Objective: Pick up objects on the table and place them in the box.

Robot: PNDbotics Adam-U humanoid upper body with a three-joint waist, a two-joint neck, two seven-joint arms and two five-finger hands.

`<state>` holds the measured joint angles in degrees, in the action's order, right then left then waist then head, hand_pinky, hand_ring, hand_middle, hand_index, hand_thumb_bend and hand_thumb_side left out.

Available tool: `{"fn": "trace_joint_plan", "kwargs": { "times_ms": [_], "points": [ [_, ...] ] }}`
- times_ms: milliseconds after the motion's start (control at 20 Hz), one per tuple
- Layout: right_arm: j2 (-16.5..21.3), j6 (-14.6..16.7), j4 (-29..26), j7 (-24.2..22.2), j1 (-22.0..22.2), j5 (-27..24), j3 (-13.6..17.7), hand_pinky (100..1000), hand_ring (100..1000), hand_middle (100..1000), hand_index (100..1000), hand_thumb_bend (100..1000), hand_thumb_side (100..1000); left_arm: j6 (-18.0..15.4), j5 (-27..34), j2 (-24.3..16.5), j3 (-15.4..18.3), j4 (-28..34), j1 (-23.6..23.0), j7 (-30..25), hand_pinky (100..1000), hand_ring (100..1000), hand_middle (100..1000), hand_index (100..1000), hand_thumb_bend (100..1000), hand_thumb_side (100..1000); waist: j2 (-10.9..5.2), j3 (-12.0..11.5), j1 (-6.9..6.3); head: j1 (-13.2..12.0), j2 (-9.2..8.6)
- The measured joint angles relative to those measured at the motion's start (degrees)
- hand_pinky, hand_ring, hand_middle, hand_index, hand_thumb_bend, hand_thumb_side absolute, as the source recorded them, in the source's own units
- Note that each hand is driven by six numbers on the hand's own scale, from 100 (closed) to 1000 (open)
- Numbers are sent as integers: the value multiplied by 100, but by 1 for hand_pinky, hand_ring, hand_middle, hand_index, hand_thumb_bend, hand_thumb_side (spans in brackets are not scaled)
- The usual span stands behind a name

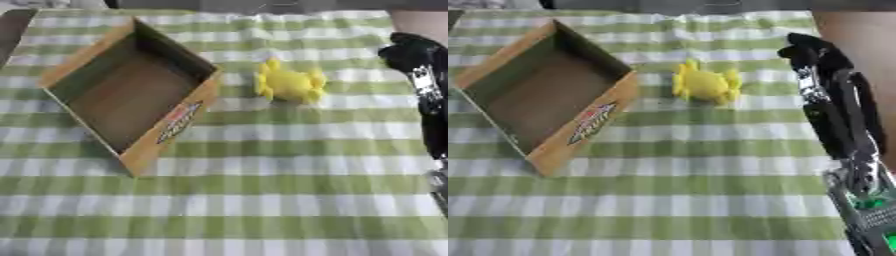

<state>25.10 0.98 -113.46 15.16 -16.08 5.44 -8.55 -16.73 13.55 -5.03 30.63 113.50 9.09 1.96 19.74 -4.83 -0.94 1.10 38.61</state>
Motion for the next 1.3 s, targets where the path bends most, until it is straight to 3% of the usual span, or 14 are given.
{"fn": "trace_joint_plan", "kwargs": {
  "times_ms": [400, 500, 700, 1000, 1150, 1300],
  "points": [
    [12, -34, 0, 13, 25, 19, 8, 856, 849, 722, 866, 100, 903, 14, 2, -3, 0, 0, 0, 13, 691, 622, 594, 699, 100, 889, -64, 21, 4, -1, -2],
    [129, -119, 0, -35, -102, 105, 2, 846, 867, 748, 883, 100, 969, 20, 3, -7, 0, 0, 0, 20, 691, 622, 594, 699, 100, 889, -106, 34, 24, 0, -2],
    [587, -405, 0, -290, -542, 395, -117, 827, 875, 771, 886, 100, 990, 39, 3, -58, 0, 0, -5, 31, 691, 622, 594, 699, 100, 889, -180, 61, 81, 2, 4],
    [1323, -870, 0, -738, -1237, 854, -655, 817, 892, 809, 901, 114, 1000, 71, 5, -115, -6, 0, -90, 3, 691, 622, 594, 699, 100, 888, -298, 8, 129, 27, 66],
    [1697, -1103, 0, -971, -1612, 1089, -1024, 822, 909, 821, 912, 165, 1000, 82, 10, -137, -36, 0, -104, -16, 691, 623, 595, 699, 100, 889, -314, -27, 129, 55, 107],
    [2073, -1336, 1, -1204, -1987, 1321, -1406, 822, 932, 821, 919, 296, 912, 81, 26, -150, -48, 0, -105, -43, 692, 624, 596, 701, 100, 892, -314, -75, 135, 96, 109]
  ]
}}
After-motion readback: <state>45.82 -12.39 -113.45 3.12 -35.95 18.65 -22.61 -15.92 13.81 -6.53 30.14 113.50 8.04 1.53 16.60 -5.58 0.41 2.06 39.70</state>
